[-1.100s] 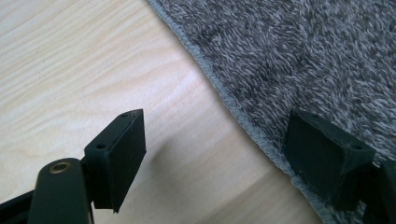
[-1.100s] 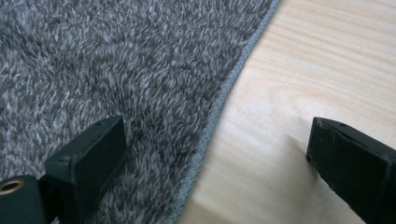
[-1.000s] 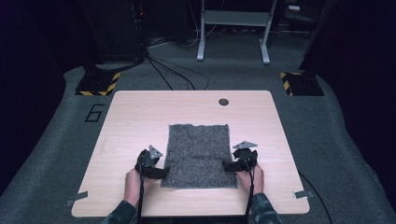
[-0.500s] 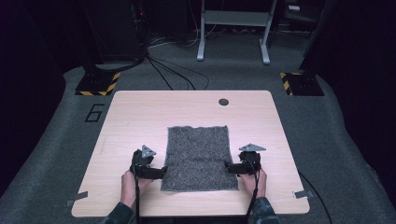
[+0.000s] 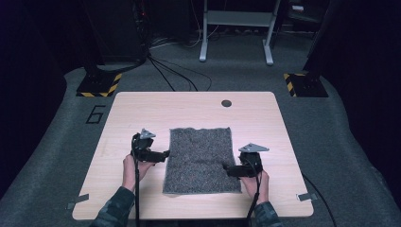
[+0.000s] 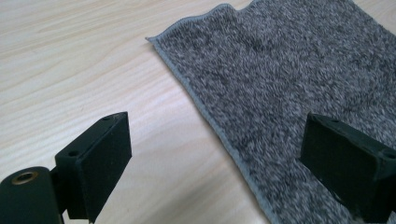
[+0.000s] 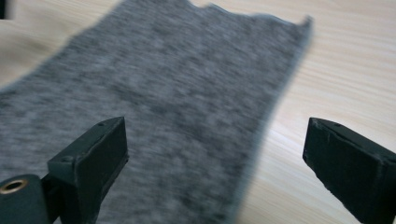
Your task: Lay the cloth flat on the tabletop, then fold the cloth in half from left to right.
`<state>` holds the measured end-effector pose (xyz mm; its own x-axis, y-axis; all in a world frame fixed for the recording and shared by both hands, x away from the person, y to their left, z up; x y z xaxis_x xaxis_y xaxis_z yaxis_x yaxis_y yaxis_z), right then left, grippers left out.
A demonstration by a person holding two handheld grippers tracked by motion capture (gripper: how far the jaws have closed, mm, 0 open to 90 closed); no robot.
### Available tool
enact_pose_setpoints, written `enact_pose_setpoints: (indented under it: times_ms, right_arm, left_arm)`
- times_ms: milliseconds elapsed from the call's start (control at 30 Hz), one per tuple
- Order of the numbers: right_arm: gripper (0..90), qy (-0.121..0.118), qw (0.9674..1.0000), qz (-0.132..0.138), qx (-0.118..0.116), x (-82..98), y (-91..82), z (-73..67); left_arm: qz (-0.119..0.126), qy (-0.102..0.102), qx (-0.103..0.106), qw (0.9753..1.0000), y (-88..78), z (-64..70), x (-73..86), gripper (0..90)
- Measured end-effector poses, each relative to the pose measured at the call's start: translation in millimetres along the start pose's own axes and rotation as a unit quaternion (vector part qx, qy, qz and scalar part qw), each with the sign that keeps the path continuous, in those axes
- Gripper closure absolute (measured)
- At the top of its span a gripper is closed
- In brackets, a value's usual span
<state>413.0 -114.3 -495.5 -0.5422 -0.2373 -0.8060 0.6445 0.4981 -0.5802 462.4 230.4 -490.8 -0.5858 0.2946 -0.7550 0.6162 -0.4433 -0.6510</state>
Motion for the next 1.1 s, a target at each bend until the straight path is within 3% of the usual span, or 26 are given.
enact_pose_setpoints:
  times_ms: [67, 133, 200, 467, 667, 833, 1000, 1100]
  right_arm:
    - [6.1, -0.015, 0.9999, 0.000, -0.007, -6.3, -0.3, -13.4]
    - [6.2, -0.021, 0.9996, 0.002, -0.017, -12.0, -0.5, -25.4]
    - [6.3, -0.028, 0.9989, 0.006, -0.038, -18.4, 0.3, -40.3]
    - [6.8, -0.064, 0.9944, -0.002, -0.084, -29.9, 11.8, -92.1]
    - [7.7, -0.099, 0.9889, -0.022, -0.108, -27.8, 25.8, -122.7]
    - [8.4, -0.108, 0.9853, -0.040, -0.126, -26.5, 34.5, -142.4]
    - [9.7, -0.128, 0.9792, -0.055, -0.148, -21.1, 45.9, -164.7]
    - [11.8, -0.143, 0.9751, -0.063, -0.158, -16.8, 52.4, -175.6]
  left_arm:
    - [-0.001, 0.008, -0.001, 1.0000, 5.9, -1.8, -5.1, 8.4]
    - [-0.005, 0.001, 0.014, 0.9999, 12.0, -4.3, -10.4, 8.3]
    - [-0.009, 0.006, 0.014, 0.9998, 17.6, -7.2, -16.7, 8.4]
    - [-0.011, 0.007, 0.021, 0.9997, 42.6, -12.7, -37.2, 8.6]
    - [-0.022, -0.003, 0.022, 0.9995, 61.2, -21.9, -45.2, 9.5]
    - [-0.037, -0.013, 0.019, 0.9990, 76.3, -28.4, -45.3, 10.0]
    - [-0.044, -0.036, 0.021, 0.9982, 90.9, -35.3, -41.6, 10.2]
    - [-0.050, -0.035, 0.021, 0.9979, 97.3, -36.8, -40.6, 11.7]
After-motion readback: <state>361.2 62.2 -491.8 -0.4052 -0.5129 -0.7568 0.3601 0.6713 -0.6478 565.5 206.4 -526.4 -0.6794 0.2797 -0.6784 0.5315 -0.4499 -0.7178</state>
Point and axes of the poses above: each handheld gripper's, and its own axes: y roughly forward along the jaws, x roughly out of its underside, z roughly to its right, the point moved 3 cm from there along y, roughly forward along the jaws, and after that the axes turned 3 degrees about z, right-handed, at the moved point
